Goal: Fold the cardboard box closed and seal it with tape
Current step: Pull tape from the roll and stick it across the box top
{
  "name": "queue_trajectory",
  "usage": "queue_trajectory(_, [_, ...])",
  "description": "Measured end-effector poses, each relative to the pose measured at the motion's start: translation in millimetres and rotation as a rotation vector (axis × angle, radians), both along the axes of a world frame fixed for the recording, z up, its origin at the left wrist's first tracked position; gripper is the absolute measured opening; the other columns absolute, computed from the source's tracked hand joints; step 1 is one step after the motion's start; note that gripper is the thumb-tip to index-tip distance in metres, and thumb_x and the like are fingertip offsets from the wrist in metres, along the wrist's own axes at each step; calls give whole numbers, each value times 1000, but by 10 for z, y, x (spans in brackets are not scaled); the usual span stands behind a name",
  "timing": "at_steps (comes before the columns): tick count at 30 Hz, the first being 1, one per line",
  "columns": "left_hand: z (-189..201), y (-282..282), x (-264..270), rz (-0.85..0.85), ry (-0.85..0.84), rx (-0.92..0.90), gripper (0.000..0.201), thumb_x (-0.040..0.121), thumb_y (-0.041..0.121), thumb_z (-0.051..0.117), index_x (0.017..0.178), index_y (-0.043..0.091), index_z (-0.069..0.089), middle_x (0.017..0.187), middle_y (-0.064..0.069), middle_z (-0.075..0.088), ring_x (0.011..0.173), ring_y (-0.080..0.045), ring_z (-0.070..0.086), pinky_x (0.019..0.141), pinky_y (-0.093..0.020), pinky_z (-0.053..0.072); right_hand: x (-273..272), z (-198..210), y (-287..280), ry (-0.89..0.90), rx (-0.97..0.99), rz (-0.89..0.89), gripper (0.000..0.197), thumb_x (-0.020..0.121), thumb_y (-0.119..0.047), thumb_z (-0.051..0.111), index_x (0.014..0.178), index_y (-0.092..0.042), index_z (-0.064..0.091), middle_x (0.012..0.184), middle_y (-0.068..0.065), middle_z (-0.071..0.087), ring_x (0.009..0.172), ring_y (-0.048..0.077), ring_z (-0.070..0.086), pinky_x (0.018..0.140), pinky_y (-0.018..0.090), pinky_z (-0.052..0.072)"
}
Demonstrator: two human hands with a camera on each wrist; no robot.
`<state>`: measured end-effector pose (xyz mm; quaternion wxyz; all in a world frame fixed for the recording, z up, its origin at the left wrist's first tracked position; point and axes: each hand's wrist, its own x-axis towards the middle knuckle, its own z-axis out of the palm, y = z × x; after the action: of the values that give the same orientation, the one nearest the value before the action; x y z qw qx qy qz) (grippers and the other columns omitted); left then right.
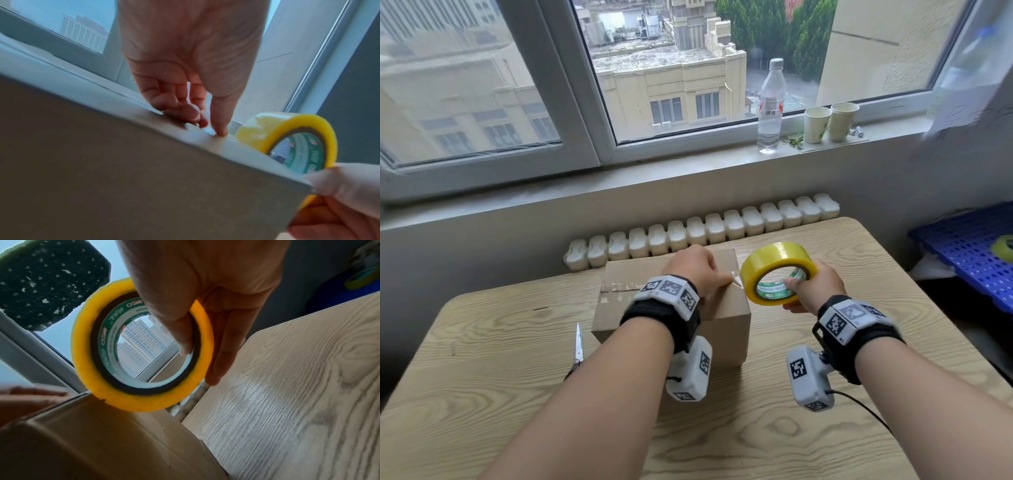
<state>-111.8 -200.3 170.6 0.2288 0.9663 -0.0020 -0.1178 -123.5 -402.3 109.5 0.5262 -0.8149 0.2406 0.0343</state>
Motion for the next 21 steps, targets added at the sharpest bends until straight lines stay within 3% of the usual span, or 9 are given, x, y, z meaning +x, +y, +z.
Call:
queue_trajectory(3, [11, -175, 37, -57, -7, -24, 23, 78, 39, 71, 71, 20, 61, 73, 2, 67, 78, -17, 65, 65, -27, 49, 16, -38, -14, 17, 35, -3, 19, 87, -11, 67, 101, -14, 55, 85, 11, 64, 61, 33, 70, 65, 48, 61])
queue_trajectory(6, [24, -195, 91, -61, -74, 8, 23, 72, 39, 77, 84, 24, 65, 91, 4, 63, 95, -16, 59, 79, -32, 51, 19, -78, -26, 27, 51, 4, 20, 85, -12, 69, 102, -13, 57, 82, 11, 65, 61, 32, 70, 64, 45, 61])
queue_trajectory(9, [-11, -168, 144, -88, -69, 92, 58, 68, 46, 76, 121, 32, 56, 125, -3, 48, 122, -23, 42, 101, -42, 40, 14, -135, 7, 21, 44, -26, 18, 82, -13, 73, 94, -12, 59, 77, 8, 64, 58, 28, 69, 60, 39, 61])
queue_trajectory(12, [-62, -171, 123, -158, 22, 135, 83, 69, 54, 73, 141, 39, 35, 145, -1, 41, 136, -24, 34, 109, -49, 24, -13, -293, 71, 86, 220, -158, 26, 72, -11, 82, 84, -7, 59, 73, 12, 64, 63, 30, 68, 67, 41, 60])
queue_trajectory(14, [-94, -164, 97, -251, 92, 180, 101, 60, 65, 74, 145, 44, 24, 155, 0, 26, 145, -23, 18, 113, -58, 9, -26, -446, 123, 127, 357, -251, 36, 65, -14, 86, 86, -6, 58, 75, 13, 64, 68, 28, 67, 73, 40, 59])
queue_trajectory(16, [-92, -147, 95, -338, 182, 270, 114, 51, 73, 75, 146, 50, 15, 161, 1, 5, 148, -25, -1, 112, -66, 1, -2, -569, 179, 139, 434, -274, 40, 62, -20, 88, 86, -9, 58, 78, 12, 65, 71, 24, 66, 77, 38, 58])
queue_trajectory(19, [-42, -101, 113, -403, 293, 417, 127, 44, 74, 78, 144, 55, 3, 161, 1, -15, 147, -31, -15, 111, -70, 4, 55, -626, 253, 159, 457, -241, 43, 58, -26, 90, 84, -11, 60, 78, 11, 68, 73, 24, 66, 81, 41, 58])
queue_trajectory(21, [-12, -70, 111, -415, 310, 469, 129, 43, 72, 79, 144, 55, 1, 160, 1, -13, 147, -31, -13, 111, -68, 12, 95, -625, 288, 153, 437, -216, 42, 59, -25, 90, 85, -10, 60, 78, 11, 67, 73, 24, 67, 81, 41, 58])
